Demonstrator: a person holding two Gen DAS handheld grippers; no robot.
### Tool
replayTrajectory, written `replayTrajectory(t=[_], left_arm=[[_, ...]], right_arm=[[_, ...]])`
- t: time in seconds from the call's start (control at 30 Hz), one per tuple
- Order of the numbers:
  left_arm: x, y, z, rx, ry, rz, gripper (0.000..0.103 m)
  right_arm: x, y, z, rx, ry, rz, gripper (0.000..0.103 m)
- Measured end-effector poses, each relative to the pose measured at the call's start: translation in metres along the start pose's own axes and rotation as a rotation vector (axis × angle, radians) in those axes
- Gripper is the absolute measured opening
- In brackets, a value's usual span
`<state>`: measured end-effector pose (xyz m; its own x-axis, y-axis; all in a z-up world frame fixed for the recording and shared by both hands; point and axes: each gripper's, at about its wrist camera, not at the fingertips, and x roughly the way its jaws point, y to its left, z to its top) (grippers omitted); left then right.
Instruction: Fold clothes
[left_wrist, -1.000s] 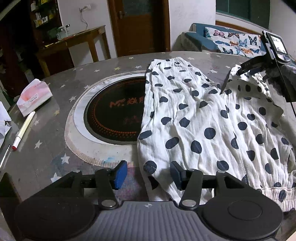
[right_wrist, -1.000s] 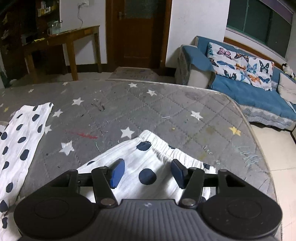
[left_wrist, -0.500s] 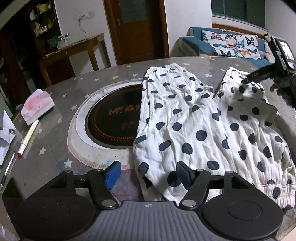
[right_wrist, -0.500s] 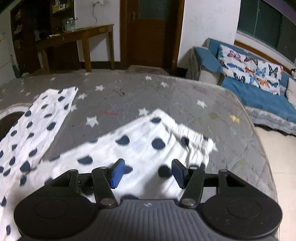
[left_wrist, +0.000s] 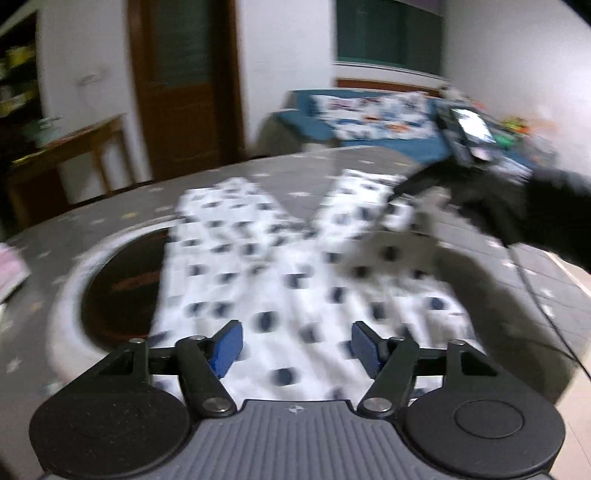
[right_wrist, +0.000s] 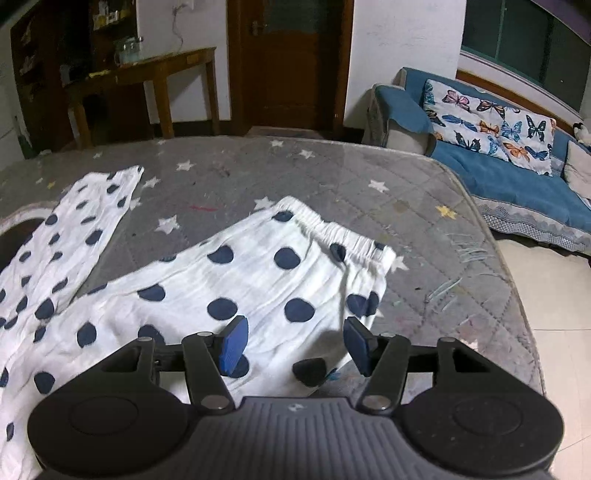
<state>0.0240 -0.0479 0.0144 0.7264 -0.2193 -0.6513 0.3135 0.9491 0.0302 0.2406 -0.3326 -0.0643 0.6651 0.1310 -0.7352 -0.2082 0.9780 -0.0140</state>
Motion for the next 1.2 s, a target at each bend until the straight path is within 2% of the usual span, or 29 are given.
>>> replayTrajectory(t=[0.13, 0.33, 0.57, 0.6, 0.7, 0.73, 0.77, 0.8, 0.87, 0.9, 1.03, 1.1, 1.2], left_arm=[[0.020, -0.026, 0.000, 0.055, 0.009, -0.107, 0.047], [0.047, -0.051, -0.003, 0.095, 0.057, -0.249, 0.029], [0.059, -0.061, -0.010, 0.121, 0.106, -0.338, 0.025], [0.059, -0.062, -0.012, 0.126, 0.111, -0.347, 0.025], [0.060, -0.062, -0.013, 0.128, 0.113, -0.373, 0.023], [0.059, -0.062, -0.013, 0.124, 0.117, -0.391, 0.023], [0.057, -0.062, -0.014, 0.122, 0.120, -0.411, 0.023], [0.055, -0.062, -0.015, 0.120, 0.124, -0.431, 0.023], [0.052, -0.065, -0.018, 0.130, 0.128, -0.468, 0.023], [0.050, -0.066, -0.019, 0.134, 0.131, -0.487, 0.023], [0.049, -0.068, -0.024, 0.120, 0.128, -0.519, 0.023], [0.048, -0.067, -0.024, 0.113, 0.130, -0.522, 0.023], [0.043, -0.060, -0.023, 0.098, 0.124, -0.508, 0.024]], right_arm=[[0.003, -0.004, 0.005, 0.005, -0.007, 0.001, 0.057], [0.018, -0.009, 0.009, 0.015, -0.007, -0.015, 0.056], [0.024, -0.029, 0.010, 0.084, -0.041, -0.057, 0.055], [0.026, -0.033, 0.011, 0.095, -0.040, -0.064, 0.051], [0.031, -0.042, 0.013, 0.120, -0.042, -0.069, 0.050], [0.032, -0.043, 0.014, 0.126, -0.044, -0.065, 0.048], [0.033, -0.044, 0.016, 0.127, -0.046, -0.065, 0.036], [0.034, -0.044, 0.017, 0.124, -0.047, -0.067, 0.018], [0.034, -0.043, 0.020, 0.118, -0.049, -0.071, 0.007], [0.034, -0.043, 0.021, 0.111, -0.055, -0.080, 0.005], [0.039, -0.046, 0.022, 0.099, -0.062, -0.136, 0.008], [0.040, -0.048, 0.021, 0.103, -0.065, -0.152, 0.021], [0.030, -0.049, 0.022, 0.112, -0.083, -0.160, 0.025]])
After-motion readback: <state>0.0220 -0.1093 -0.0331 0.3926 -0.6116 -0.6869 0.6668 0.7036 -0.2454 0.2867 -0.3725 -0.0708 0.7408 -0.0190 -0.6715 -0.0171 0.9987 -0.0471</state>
